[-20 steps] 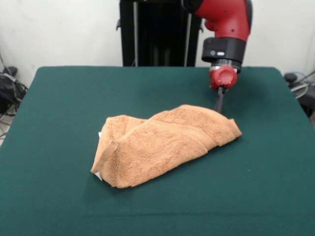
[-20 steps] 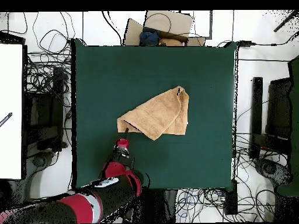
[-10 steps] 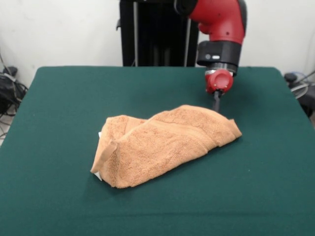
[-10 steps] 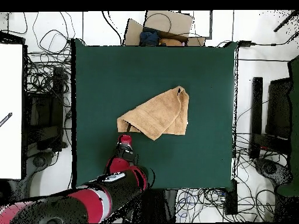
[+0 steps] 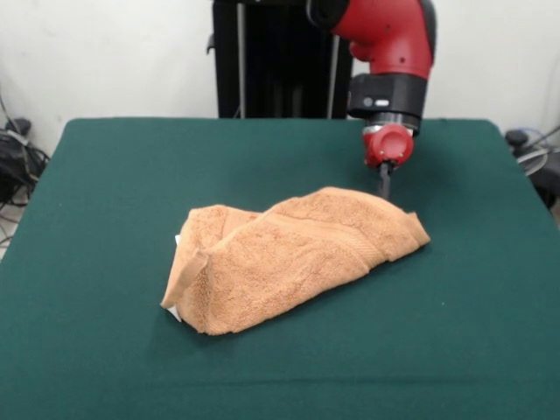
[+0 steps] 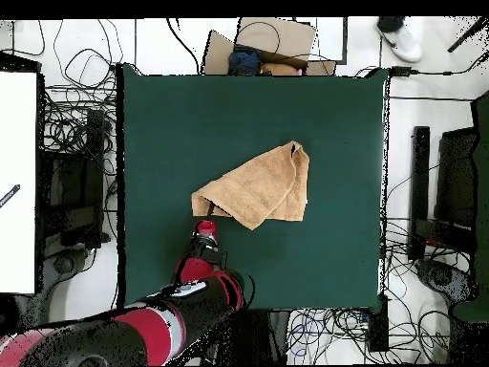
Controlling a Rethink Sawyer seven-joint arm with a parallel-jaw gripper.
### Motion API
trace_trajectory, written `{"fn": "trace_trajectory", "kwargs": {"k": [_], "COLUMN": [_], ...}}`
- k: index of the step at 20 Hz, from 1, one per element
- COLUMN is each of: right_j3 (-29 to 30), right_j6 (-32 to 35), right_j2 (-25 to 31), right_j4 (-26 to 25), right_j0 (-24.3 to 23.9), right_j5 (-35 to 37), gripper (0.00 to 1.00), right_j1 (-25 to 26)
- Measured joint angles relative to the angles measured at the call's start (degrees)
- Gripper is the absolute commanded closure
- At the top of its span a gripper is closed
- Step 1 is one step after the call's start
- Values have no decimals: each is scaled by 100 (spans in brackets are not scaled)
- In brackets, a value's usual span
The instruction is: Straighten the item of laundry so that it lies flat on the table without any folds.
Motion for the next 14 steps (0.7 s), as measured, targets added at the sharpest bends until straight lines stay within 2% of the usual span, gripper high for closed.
{"fn": "trace_trajectory", "kwargs": {"k": [14], "right_j3": [-123], "right_j6": [0], "right_j2": [1], "right_j4": [-376], "right_j0": [-178], "right_j5": [109], "gripper": [0], "right_j1": [-68]}}
